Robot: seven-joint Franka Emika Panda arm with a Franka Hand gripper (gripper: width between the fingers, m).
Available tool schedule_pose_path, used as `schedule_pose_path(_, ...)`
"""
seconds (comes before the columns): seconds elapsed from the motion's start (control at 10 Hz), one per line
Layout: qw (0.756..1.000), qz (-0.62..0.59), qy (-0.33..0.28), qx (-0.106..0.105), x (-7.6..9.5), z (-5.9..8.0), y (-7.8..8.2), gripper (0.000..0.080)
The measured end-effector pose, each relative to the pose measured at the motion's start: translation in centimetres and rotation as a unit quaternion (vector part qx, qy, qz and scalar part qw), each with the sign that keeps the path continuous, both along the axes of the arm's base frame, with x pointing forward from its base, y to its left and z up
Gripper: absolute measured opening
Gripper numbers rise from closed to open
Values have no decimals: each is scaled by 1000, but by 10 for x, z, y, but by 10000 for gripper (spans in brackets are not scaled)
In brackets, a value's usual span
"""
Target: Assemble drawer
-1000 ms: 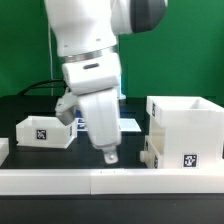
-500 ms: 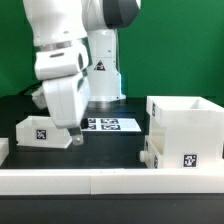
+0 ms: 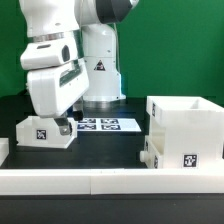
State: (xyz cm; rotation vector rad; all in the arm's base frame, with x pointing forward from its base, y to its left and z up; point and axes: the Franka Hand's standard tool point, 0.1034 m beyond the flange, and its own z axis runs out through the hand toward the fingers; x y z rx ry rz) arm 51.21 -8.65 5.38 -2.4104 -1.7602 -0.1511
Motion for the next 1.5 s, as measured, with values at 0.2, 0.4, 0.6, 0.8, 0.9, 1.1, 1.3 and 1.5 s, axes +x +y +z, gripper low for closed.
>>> schedule_pose_path(0.2, 999, -50, 9, 0, 0, 0, 0, 649)
schedule_pose_path(0.4, 994, -105, 16, 0, -1, 0, -3, 649)
schedule_pose_path(0.6, 986, -165, 3, -8, -13, 5, -21, 649)
schedule_pose_path(0.8, 960, -279, -2, -10, -36, 6, -31, 649)
schedule_pose_path(0.9, 947, -322, -1, -11, -48, 5, -35, 649)
schedule_pose_path(1.1, 916, -401, 13, -6, -56, 2, -36, 649)
schedule_pose_path(1.3, 898, -440, 21, -4, -56, 2, -35, 649)
schedule_pose_path(1.5, 864, -502, 33, 2, -56, 2, -34, 649)
